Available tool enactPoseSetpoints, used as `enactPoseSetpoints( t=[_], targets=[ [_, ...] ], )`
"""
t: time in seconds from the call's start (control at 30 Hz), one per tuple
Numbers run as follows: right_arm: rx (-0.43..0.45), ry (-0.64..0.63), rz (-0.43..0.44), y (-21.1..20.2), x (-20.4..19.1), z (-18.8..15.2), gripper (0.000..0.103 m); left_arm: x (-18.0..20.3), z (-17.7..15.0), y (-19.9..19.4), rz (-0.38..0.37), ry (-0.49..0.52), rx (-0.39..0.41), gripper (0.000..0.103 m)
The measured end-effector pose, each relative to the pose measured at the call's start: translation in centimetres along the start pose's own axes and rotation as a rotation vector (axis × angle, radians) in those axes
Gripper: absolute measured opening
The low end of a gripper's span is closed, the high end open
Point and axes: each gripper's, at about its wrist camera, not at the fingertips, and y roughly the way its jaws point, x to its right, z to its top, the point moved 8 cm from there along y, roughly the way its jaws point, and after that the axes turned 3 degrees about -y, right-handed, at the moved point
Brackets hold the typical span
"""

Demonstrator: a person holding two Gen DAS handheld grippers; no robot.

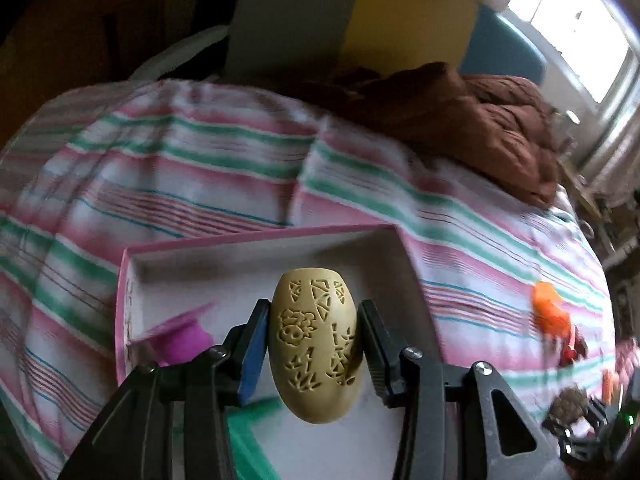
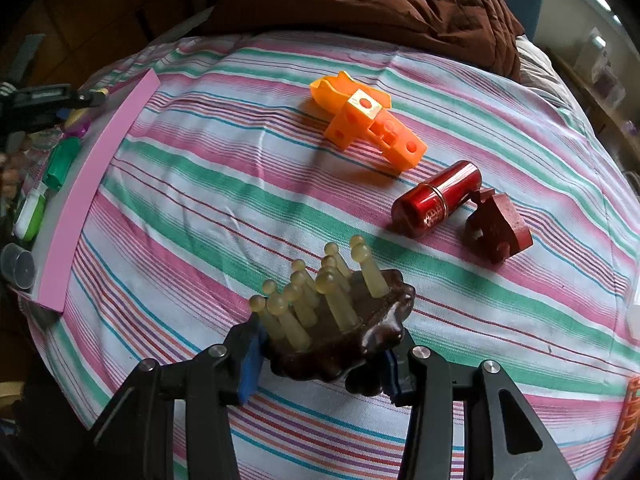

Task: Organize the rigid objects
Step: 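Carry the soap into the tray beside the magenta cup and open the left gripper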

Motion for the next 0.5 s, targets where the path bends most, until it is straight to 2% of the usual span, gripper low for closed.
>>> enactPoseSetpoints(
  t=[0.1,0.2,0.27,0.5],
  targets=[
    [0.000,0.000,-0.001,0.0,0.0,0.0,0.048,-1.2,0.1,1.1,0.010,-0.034,-0.026,0.044],
    [0.001,-0.001,0.000,0.0,0.0,-0.1,0.048,-1.8,-0.1,1.6,-0.016,-0.069,-0.047,0.044],
    [0.001,-0.001,-0.001,0.0,-0.1,0.0,0.048,-2.0,0.0,0.9,-0.032,-0.079,-0.029,0.046],
    [-0.001,0.008,0.001,-0.1,-0.1,0.0,0.048,-2.5,0.5,-3.0,0.002,-0.034,0.052,0.047]
  ],
)
